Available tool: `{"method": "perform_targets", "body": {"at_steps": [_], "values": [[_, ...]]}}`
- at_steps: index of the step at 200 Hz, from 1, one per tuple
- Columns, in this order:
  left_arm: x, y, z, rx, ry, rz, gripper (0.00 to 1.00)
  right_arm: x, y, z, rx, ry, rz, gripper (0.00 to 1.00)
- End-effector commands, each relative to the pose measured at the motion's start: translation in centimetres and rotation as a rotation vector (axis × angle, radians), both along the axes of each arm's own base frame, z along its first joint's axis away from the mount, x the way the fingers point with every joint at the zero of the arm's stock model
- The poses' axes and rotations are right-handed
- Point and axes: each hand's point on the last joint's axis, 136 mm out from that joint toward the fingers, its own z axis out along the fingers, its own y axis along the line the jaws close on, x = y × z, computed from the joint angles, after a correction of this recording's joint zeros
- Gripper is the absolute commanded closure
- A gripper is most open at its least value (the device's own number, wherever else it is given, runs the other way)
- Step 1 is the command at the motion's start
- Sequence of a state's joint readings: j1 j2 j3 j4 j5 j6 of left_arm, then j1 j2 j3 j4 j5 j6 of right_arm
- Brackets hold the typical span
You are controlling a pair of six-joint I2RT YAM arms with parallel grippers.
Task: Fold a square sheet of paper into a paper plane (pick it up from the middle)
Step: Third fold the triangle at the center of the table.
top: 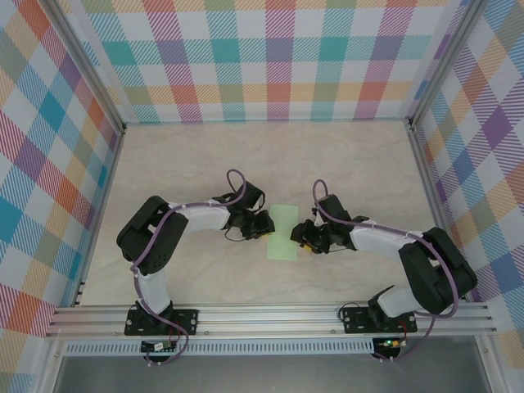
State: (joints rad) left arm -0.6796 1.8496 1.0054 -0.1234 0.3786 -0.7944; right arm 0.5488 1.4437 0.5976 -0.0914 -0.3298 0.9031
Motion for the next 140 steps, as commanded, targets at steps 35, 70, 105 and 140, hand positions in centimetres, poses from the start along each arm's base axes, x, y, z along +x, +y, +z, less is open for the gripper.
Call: {"method": "perform_targets", "body": {"at_steps": [35, 70, 105, 140], "values": [[-0.4, -0.3, -0.3, 0.011, 0.002, -0.032, 0.85, 1.6, -0.1, 0.2, -0.029, -0.031, -0.035, 0.56], [0.0, -0.8, 1.6, -0.026, -0.038, -0.047, 0.83, 1.8, -0.3, 0.0, -0.032, -0.023, -0.044, 0.55], [0.4, -0.9, 3.8, -0.045, -0.092, -0.052, 0.82, 1.8, -0.4, 0.1, -0.031, -0.025, -0.047, 0.55], [0.7, -1.2, 4.5, -0.062, -0.110, -0.053, 0.82, 2.1, -0.1, 0.4, 0.011, -0.028, -0.040, 0.54]]}}
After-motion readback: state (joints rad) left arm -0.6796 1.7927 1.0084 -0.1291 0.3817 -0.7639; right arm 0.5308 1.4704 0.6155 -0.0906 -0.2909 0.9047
